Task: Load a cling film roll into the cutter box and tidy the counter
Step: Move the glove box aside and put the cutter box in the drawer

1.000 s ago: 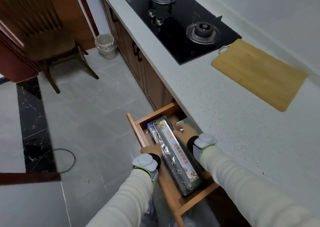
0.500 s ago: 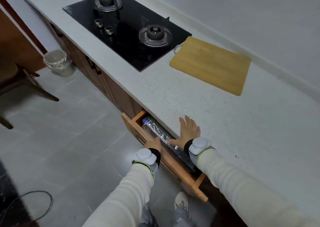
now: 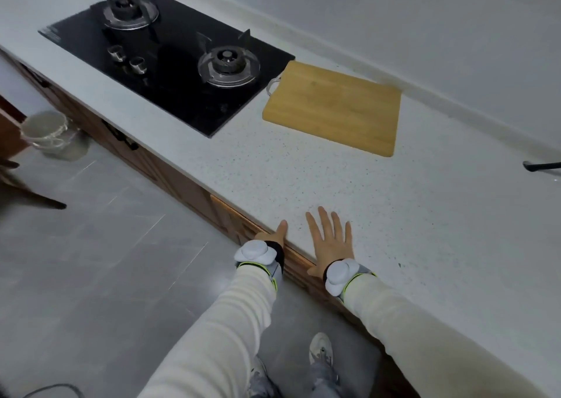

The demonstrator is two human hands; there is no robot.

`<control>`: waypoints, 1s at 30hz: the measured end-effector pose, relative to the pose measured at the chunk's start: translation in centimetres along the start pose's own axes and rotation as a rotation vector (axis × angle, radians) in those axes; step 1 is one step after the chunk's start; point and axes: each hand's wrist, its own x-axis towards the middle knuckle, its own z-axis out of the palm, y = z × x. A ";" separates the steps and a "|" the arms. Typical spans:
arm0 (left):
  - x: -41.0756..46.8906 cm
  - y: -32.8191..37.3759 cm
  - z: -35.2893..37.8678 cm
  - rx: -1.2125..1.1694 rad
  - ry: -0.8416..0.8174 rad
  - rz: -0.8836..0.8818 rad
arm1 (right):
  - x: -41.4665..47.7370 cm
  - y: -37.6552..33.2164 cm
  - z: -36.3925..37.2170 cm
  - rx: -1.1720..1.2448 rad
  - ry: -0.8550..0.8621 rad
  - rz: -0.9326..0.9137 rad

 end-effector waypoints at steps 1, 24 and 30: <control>0.3 0.0 0.1 0.018 0.003 -0.011 | 0.1 0.2 0.2 0.001 0.006 -0.003; 1.1 1.0 1.1 -0.314 -0.012 -0.101 | 0.3 0.4 0.7 -0.021 0.038 -0.027; 0.8 1.4 1.3 -0.383 -0.026 -0.074 | 0.2 0.3 0.2 -0.013 0.014 -0.032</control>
